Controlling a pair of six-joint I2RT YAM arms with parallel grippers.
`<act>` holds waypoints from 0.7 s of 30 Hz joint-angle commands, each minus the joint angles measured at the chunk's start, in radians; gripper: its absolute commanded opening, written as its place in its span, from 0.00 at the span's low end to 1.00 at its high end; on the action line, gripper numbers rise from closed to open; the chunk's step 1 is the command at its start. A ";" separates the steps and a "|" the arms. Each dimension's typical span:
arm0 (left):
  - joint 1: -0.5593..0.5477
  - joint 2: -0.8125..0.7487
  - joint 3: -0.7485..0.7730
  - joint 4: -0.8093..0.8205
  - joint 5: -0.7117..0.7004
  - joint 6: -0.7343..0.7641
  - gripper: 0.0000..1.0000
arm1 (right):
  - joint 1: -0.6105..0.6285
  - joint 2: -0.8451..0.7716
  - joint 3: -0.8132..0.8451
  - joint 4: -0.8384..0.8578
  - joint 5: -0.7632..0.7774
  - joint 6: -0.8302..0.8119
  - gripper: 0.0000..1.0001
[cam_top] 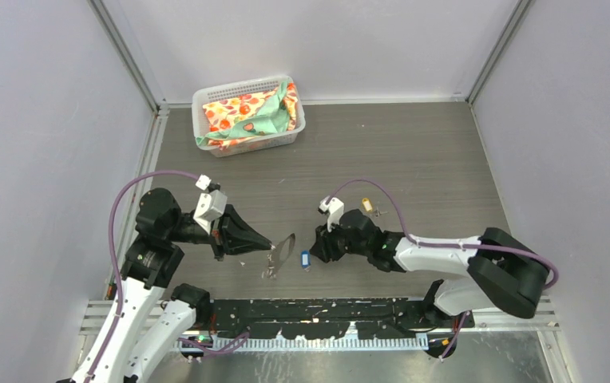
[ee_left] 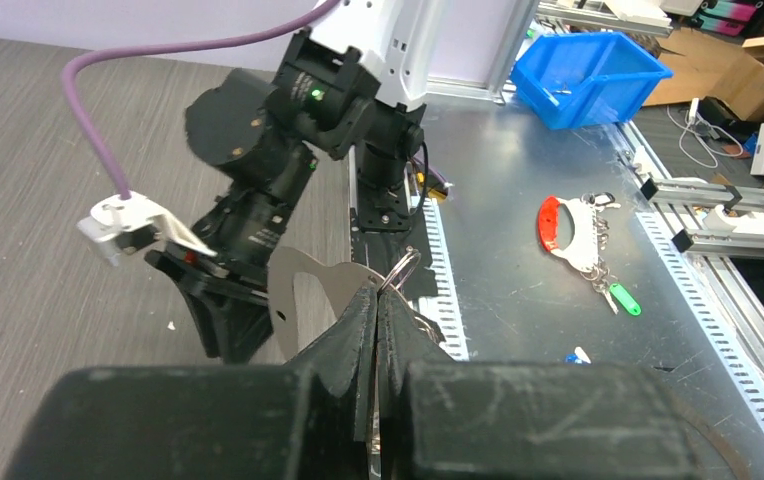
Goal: Put the keys on the keyring
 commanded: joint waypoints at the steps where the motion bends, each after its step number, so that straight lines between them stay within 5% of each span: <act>1: -0.002 -0.009 0.005 0.063 0.008 -0.022 0.00 | 0.104 -0.099 -0.006 -0.037 0.050 -0.106 0.44; 2: -0.002 -0.007 0.005 0.066 0.008 -0.024 0.00 | 0.120 -0.105 -0.006 -0.048 0.054 -0.132 0.46; 4: -0.002 -0.004 0.008 0.070 0.008 -0.027 0.00 | 0.176 -0.127 0.020 -0.104 0.097 -0.293 0.96; 5: -0.002 -0.004 0.011 0.072 0.008 -0.028 0.00 | 0.198 -0.140 0.057 -0.190 0.142 -0.390 0.99; 11: -0.002 -0.017 0.047 0.052 0.025 -0.032 0.00 | 0.172 -0.158 0.207 -0.423 0.208 -0.734 1.00; 21: 0.013 -0.016 0.066 -0.087 0.031 0.059 0.00 | 0.229 -0.105 0.033 -0.044 0.150 -0.546 0.88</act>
